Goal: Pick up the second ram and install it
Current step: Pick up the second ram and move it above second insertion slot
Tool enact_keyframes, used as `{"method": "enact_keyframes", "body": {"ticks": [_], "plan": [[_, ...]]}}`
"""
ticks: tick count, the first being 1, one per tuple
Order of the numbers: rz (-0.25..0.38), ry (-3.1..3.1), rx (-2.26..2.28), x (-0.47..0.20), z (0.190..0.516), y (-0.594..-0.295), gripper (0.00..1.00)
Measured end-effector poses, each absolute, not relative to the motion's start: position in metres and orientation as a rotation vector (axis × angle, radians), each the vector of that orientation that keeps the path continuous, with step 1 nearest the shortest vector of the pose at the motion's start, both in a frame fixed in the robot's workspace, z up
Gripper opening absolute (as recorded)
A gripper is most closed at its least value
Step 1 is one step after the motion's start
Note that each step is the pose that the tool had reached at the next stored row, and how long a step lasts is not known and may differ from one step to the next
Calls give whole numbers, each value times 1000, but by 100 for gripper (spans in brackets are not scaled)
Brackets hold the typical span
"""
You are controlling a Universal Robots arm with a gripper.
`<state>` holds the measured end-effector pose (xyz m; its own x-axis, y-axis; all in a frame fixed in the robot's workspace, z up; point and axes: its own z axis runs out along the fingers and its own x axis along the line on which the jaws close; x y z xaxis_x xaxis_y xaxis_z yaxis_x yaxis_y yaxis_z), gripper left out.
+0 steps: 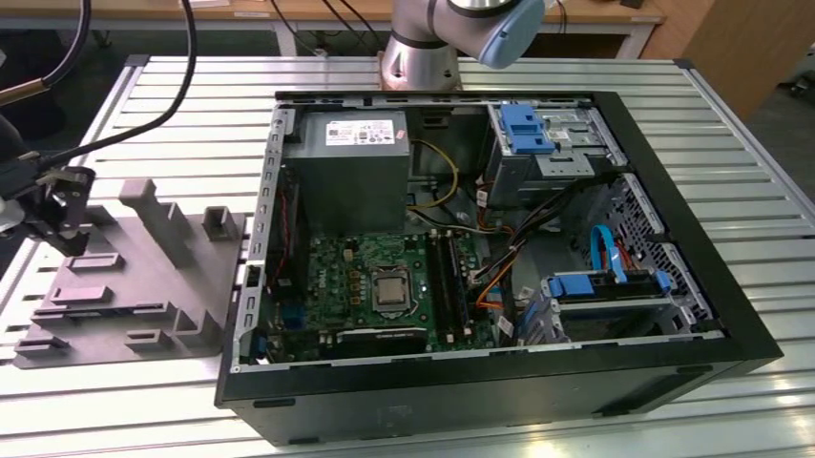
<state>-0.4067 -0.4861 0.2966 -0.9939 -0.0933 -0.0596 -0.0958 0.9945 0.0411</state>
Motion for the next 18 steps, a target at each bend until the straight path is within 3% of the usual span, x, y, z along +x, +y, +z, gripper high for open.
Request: {"method": "enact_keyframes", "body": {"ticks": [18], "plan": [[71, 3025, -647, -407, 292, -486, 11]]}}
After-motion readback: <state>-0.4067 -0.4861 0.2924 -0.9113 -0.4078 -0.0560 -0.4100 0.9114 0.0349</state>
